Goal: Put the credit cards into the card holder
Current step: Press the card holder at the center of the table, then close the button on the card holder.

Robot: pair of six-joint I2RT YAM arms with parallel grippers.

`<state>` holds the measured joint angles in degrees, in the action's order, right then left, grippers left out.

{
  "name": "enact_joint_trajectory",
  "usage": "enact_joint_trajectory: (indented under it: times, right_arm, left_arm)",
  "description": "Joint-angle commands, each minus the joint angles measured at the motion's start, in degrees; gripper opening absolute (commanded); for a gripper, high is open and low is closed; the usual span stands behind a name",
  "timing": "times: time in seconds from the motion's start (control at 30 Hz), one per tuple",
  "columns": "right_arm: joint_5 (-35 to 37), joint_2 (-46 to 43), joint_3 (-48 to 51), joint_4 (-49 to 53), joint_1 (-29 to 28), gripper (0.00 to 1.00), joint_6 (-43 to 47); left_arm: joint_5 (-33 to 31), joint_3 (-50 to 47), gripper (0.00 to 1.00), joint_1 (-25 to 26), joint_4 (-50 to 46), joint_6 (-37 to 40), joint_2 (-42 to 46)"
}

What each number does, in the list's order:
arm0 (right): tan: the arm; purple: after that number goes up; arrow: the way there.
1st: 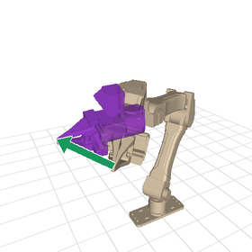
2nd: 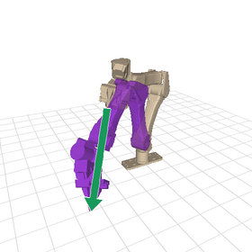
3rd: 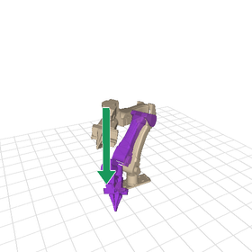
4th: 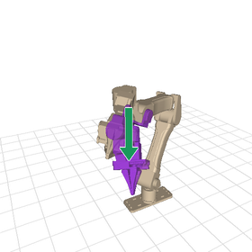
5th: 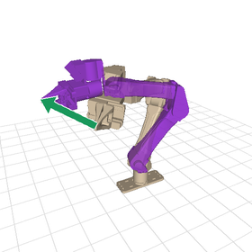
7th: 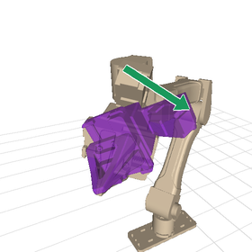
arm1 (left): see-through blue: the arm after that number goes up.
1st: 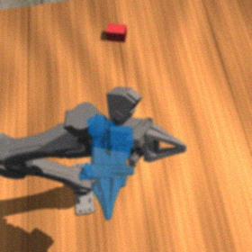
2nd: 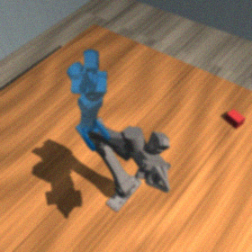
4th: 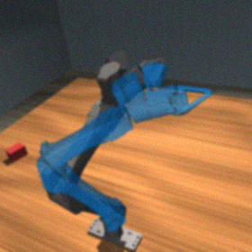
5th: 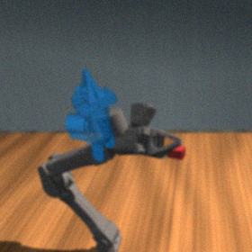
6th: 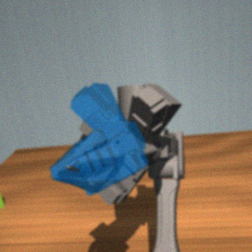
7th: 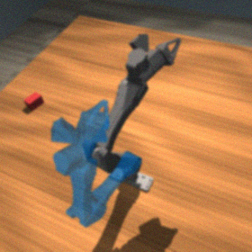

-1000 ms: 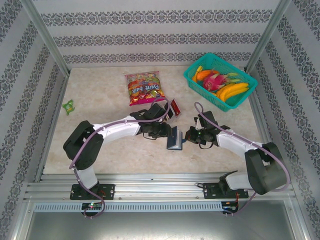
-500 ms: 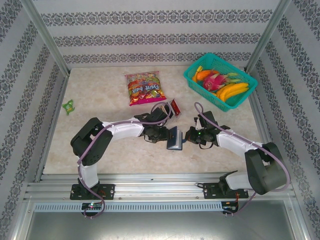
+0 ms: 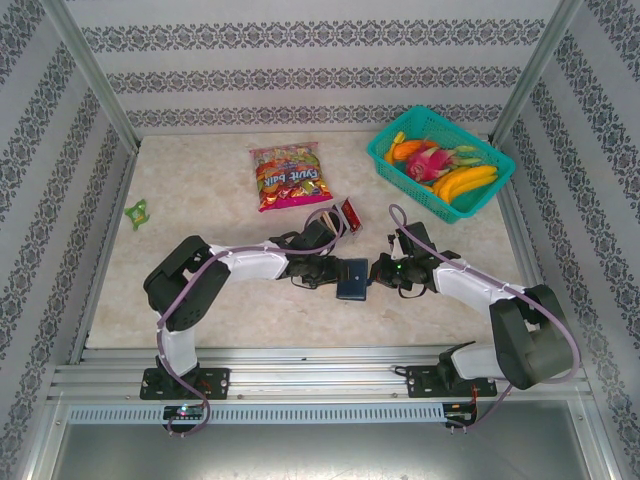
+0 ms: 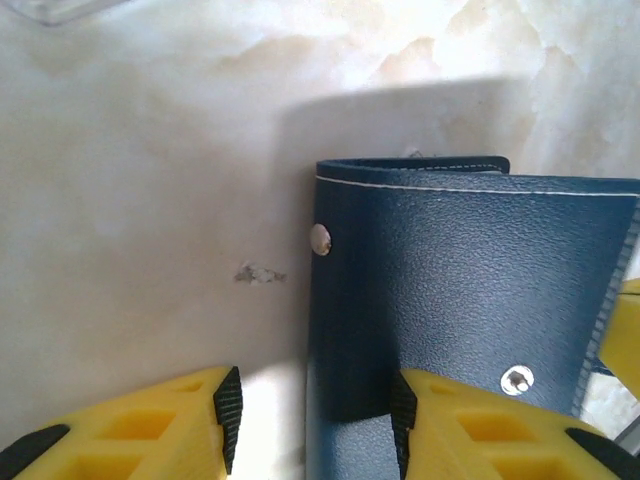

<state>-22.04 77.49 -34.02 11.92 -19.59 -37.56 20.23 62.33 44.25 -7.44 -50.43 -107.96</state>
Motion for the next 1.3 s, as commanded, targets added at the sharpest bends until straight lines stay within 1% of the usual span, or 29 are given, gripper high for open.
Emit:
enact_joint_trajectory:
  times: [0.0,0.2,0.33,0.47,0.6,0.7,0.77,0.87,1.07,1.2,1.27]
  right_arm:
    - [-1.4,0.0,-1.5,0.2,0.4,0.09,-0.1]
    - [-1.2,-0.5,-1.7,0.9,0.4,0.10,0.2]
    - [-0.6,-1.6,-2.4,1.7,0.4,0.12,0.1]
    - [-3.0,-1.7,-2.9,0.7,0.1,0.12,-0.1]
    - [-4.7,0.2,-3.4,-1.1,-1.7,0.15,-1.1]
    - [-5.2,2.5,-4.1,-1.7,-3.1,0.19,-1.3]
    - [-6.1,4.1,-4.6,-2.3,-3.6,0.26,-1.6]
    - [-7.9,6.0,-4.9,-3.2,-3.6,0.27,-2.0]
    - [-9.2,5.0,-3.6,-4.9,-2.0,0.40,-4.0]
    - [-11.1,5.1,-2.6,-6.1,-0.4,0.41,-4.4]
    - [-10.7,5.8,-2.3,-6.1,-0.3,0.41,-4.7]
  left_arm:
    - [1.7,-1.9,0.47,0.9,4.8,-1.6,-1.5]
    - [0.7,-1.6,0.44,1.0,3.4,-1.9,-3.3]
    - [-1.5,-0.7,0.43,1.3,1.1,-1.5,-4.4]
    - [-2.9,0.2,0.43,1.8,-1.0,-1.0,-5.0]
    - [-3.8,0.8,0.43,2.3,-1.5,-1.3,-5.2]
    - [-3.9,1.1,0.43,2.7,-1.4,-1.6,-5.6]
    - [-3.8,1.3,0.43,2.9,-1.2,-1.9,-5.8]
    - [-3.9,1.3,0.43,3.1,-1.1,-2.1,-5.8]
    - [-4.7,1.2,0.43,3.0,-1.9,-2.2,-5.7]
    - [-4.0,1.5,0.44,3.1,-1.4,-2.2,-5.9]
    - [-3.8,1.5,0.44,3.1,-1.3,-2.2,-5.9]
